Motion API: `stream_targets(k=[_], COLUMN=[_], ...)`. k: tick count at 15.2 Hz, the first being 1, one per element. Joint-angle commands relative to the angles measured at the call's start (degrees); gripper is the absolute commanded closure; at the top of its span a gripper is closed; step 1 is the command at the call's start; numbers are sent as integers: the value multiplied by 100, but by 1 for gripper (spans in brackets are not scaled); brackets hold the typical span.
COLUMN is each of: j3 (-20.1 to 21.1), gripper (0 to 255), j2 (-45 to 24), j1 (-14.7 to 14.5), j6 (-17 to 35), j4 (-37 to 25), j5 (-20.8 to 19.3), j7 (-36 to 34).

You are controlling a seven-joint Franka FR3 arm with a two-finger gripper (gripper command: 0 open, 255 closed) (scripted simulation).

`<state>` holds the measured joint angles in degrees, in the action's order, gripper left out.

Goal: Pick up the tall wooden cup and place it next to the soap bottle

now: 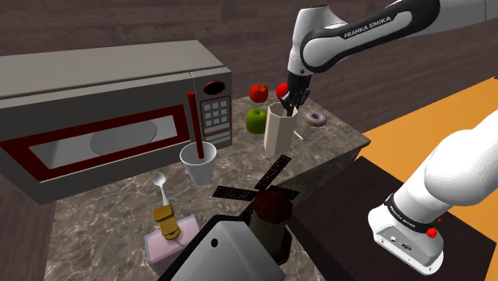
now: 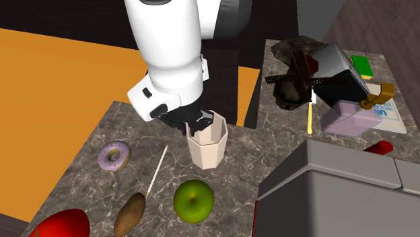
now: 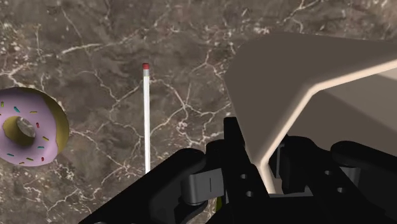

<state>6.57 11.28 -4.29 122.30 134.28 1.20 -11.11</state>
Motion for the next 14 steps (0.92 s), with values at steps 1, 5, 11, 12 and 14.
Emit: stream_targets(k=[1,5,11,12,14], j3=[-2,-10,-23,-25,-29], gripper=[255,255,255,255,255], j2=[52,170,307,325,357], j1=[-2,-2,0,0,1], j6=[-155,-474,-948,-1027,-1183], j4=[-106,-308,-646,-706,-830], j5=[5,14,21,22,23], j7=[1,11,21,22,25])
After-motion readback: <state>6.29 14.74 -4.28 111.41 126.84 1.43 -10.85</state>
